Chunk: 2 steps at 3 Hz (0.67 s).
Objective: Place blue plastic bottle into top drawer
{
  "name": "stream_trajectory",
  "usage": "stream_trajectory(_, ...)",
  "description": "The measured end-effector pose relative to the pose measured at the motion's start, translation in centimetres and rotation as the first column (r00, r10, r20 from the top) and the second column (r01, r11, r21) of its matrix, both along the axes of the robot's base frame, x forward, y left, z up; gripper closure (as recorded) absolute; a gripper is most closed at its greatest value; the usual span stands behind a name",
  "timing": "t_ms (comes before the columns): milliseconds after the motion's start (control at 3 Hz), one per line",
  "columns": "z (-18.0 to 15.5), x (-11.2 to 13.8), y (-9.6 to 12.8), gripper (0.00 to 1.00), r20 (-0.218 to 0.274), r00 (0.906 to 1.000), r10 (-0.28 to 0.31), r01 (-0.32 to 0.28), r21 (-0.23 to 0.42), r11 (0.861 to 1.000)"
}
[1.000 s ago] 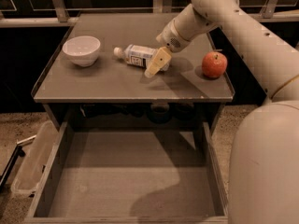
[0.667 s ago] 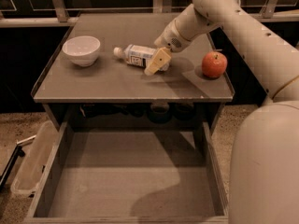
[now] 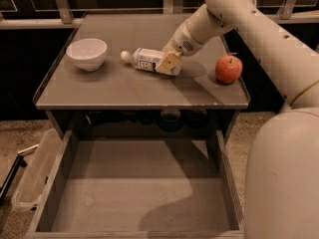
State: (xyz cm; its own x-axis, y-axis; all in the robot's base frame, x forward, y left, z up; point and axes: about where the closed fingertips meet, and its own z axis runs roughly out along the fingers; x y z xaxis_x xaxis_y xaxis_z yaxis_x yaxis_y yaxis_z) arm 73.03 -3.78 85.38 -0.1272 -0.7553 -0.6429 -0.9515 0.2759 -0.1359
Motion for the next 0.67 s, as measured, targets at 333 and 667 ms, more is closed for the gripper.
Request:
stream_trajectory(333, -0.01, 0.0, 0.01, 0.89, 0.0, 1.0, 0.0, 0.0, 0.0, 1.0)
stream_trajectory(667, -0.01, 0.0, 0.01, 1.0, 0.0, 1.0, 0.0, 0.0, 0.0, 1.0)
